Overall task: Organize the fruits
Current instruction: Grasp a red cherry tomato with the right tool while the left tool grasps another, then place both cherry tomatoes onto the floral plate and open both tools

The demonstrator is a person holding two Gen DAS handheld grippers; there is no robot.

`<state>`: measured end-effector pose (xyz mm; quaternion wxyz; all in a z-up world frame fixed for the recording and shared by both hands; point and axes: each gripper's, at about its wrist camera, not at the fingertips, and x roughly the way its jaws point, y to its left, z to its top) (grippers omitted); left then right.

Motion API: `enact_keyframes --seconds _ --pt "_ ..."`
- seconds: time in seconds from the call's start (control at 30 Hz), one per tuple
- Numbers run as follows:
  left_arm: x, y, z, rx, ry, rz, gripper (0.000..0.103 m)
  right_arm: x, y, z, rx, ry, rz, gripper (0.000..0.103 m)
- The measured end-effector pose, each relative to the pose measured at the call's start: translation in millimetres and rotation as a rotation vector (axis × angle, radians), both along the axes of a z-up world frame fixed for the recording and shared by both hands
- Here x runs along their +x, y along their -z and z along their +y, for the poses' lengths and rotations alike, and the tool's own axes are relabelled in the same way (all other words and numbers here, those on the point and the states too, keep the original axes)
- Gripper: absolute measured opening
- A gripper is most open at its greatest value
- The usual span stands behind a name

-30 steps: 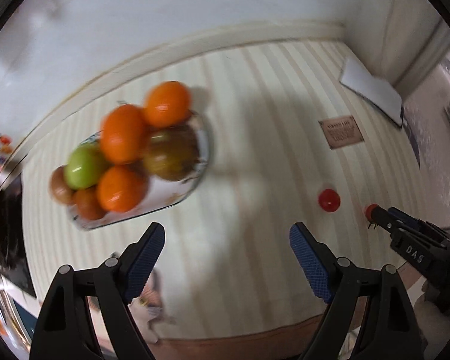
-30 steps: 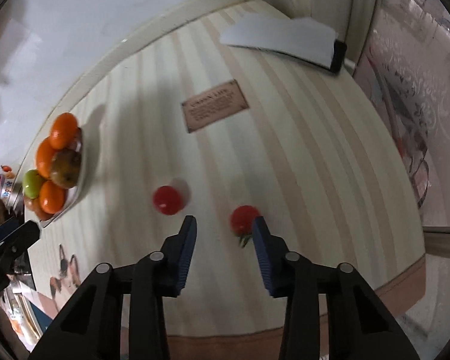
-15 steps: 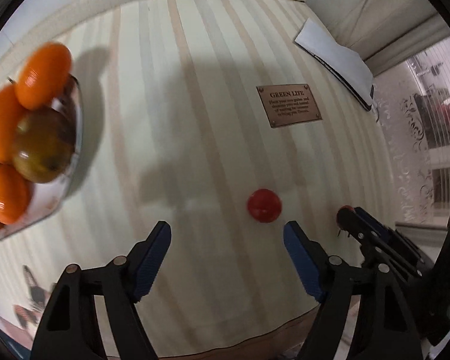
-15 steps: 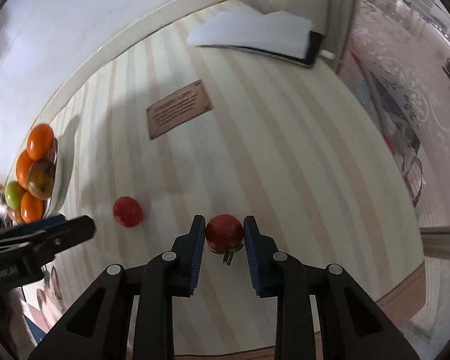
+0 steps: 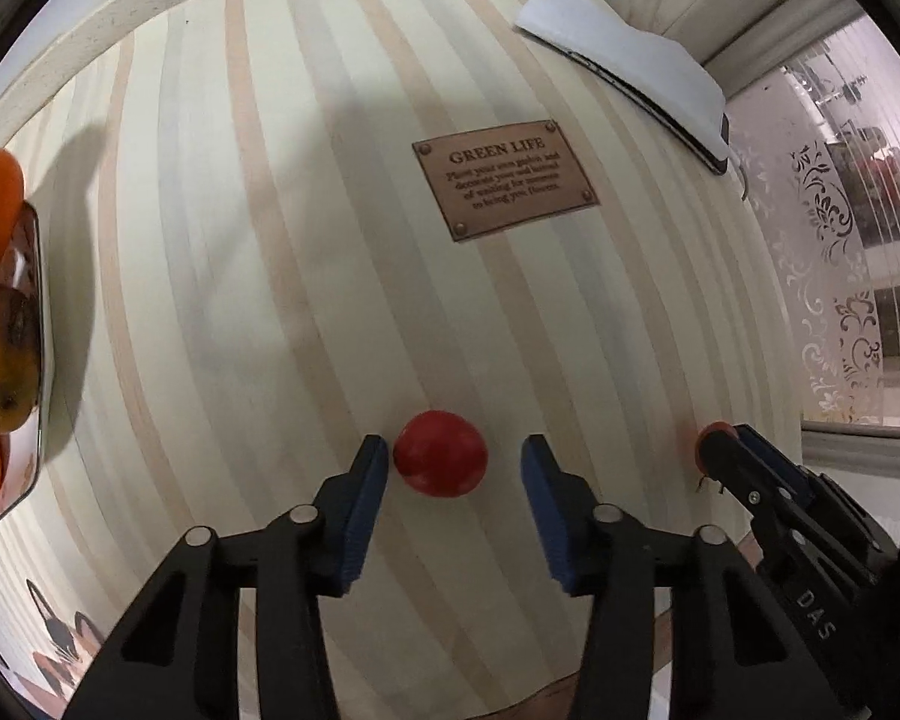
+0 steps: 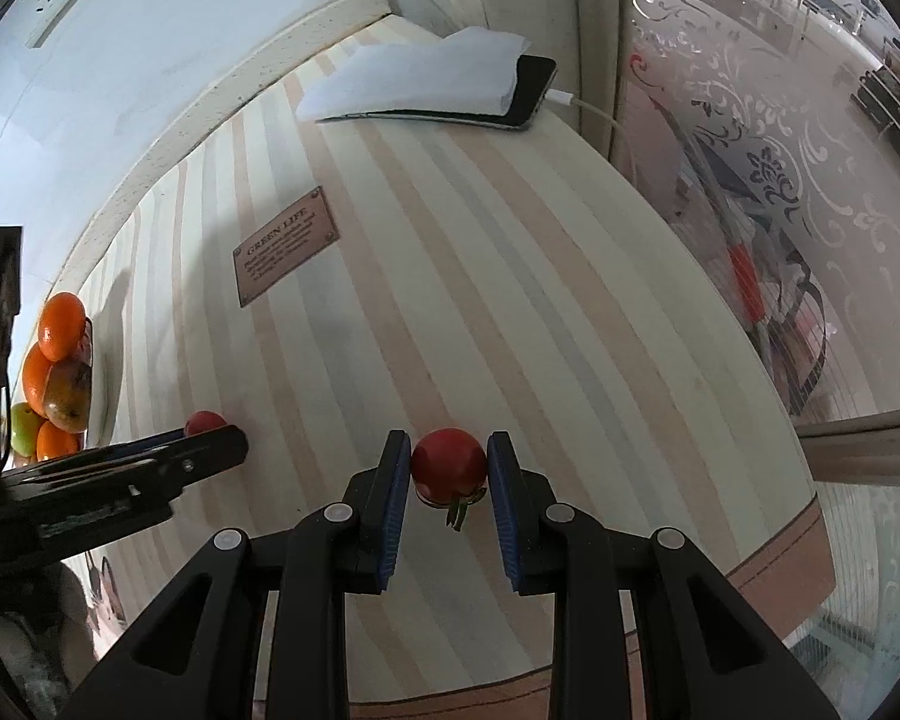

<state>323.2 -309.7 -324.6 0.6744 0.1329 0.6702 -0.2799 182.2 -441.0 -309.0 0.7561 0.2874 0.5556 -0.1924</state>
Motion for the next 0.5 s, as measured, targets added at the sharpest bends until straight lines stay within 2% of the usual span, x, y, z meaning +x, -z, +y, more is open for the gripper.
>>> enact_keyframes --seconds 0.17,0.33,0.5 --pt "-2.6 0.5 -8.1 -0.005 0.021 -0.032 0.027 -0.2 -1.6 2.2 -0.007 -0.005 0.006 0.029" --pt "-8.7 -1.1 -3.1 -0.013 0.001 -0.056 0.027 1.9 -5.9 7.1 -0.014 -0.014 0.004 0.029" --pt "-5.4 -11.4 30.3 -0.027 -0.048 -0.063 0.027 12.3 -15.3 21.1 -0.001 -0.059 -0.015 0.029"
